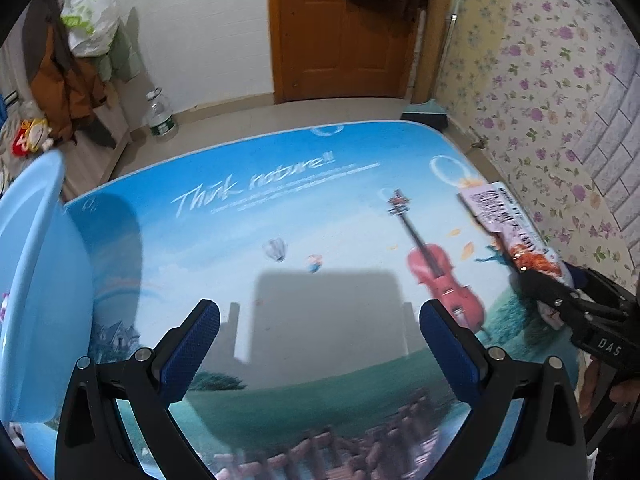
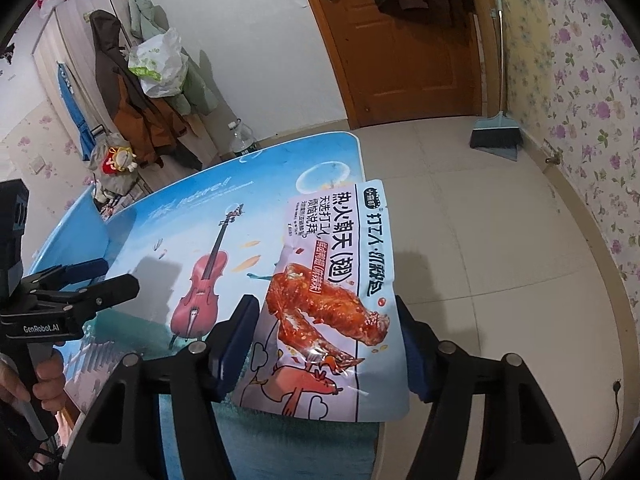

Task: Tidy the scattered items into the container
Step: 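Close the right gripper on the snack bag edge and lift it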

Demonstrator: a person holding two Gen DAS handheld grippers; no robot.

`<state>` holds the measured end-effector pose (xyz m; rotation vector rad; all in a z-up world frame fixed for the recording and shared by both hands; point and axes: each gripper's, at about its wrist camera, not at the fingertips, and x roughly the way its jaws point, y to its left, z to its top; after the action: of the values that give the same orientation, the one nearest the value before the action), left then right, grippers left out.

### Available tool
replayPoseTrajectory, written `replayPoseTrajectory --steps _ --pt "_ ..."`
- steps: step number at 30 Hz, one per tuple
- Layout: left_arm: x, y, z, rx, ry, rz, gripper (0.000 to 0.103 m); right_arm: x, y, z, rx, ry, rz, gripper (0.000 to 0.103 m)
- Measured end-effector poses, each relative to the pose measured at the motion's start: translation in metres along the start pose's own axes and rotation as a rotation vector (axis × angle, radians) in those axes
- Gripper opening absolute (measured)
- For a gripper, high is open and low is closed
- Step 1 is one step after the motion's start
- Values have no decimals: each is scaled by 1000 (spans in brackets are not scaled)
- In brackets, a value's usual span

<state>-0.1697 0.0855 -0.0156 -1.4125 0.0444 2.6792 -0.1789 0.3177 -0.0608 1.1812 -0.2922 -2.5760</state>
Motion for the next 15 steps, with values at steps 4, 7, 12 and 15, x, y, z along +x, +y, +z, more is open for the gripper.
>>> replayPoseTrajectory --steps 4,7,12,15 --pt "3 -17 5 38 2 -12 101 -1 -5 1 14 -1 1 66" --pt "4 -28 11 52 2 -28 101 -2 -8 0 14 -3 0 66" --pt "13 -43 30 66 12 -79 101 -6 -9 1 -9 -17 19 66" --pt "18 -56 42 78 12 -92 101 -7 -12 -1 -11 -17 28 66"
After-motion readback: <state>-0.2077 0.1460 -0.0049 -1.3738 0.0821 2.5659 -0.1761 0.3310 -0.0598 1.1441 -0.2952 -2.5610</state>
